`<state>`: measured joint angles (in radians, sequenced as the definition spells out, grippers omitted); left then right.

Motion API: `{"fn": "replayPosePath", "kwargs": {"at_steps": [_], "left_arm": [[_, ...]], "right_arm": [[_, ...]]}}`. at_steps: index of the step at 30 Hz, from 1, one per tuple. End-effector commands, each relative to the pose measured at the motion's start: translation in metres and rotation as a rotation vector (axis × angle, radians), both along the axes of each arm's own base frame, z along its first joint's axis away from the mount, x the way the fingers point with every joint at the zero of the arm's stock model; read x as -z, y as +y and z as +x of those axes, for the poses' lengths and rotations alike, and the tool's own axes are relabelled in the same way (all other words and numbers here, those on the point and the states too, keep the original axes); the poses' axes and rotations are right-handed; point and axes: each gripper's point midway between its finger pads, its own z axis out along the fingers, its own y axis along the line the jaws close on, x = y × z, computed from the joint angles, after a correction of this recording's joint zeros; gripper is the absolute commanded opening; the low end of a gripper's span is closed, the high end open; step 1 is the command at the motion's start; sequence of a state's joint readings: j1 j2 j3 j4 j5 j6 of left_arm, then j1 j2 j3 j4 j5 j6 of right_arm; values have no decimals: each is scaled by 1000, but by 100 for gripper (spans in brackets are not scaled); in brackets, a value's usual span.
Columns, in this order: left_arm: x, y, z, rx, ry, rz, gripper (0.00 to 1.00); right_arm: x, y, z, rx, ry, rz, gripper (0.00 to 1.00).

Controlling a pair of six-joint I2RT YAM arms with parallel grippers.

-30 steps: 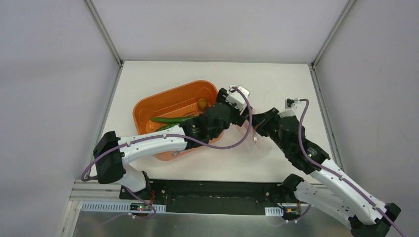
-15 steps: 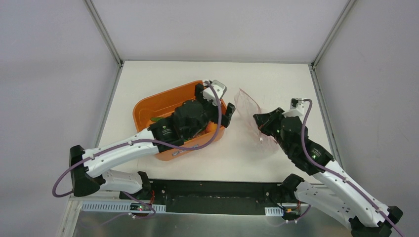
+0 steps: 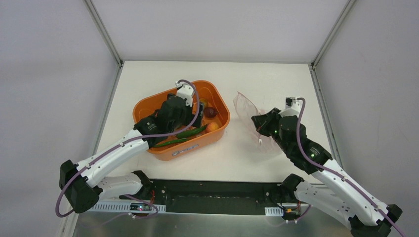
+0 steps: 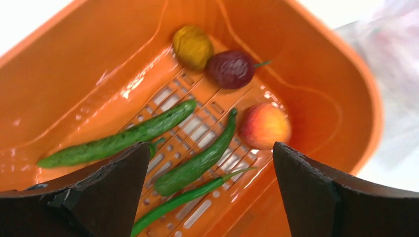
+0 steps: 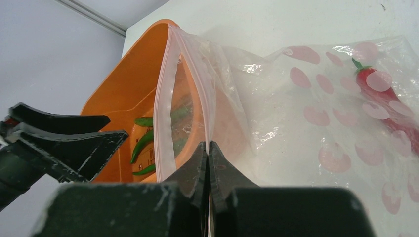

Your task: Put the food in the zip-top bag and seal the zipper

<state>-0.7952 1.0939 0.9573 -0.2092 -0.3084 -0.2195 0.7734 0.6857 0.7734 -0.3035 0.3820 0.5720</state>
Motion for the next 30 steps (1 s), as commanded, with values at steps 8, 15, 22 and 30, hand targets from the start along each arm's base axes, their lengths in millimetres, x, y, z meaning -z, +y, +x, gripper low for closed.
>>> {"fn": "replayPosePath", "kwargs": {"at_steps": [8, 15, 22, 30], "left_arm": [[71, 19, 35, -193, 259, -106, 92], [83, -4, 97, -362, 150, -301, 90], [108, -8, 132, -488, 99, -375, 85], [128, -22, 147, -507, 102, -456, 83]], "right_arm": [[-13, 10, -8, -117, -96, -5, 0], [-18, 2, -4, -77, -139, -2, 0], [-12, -6, 0, -22, -120, -12, 0], [-9, 4, 1, -57, -91, -28, 0]]}}
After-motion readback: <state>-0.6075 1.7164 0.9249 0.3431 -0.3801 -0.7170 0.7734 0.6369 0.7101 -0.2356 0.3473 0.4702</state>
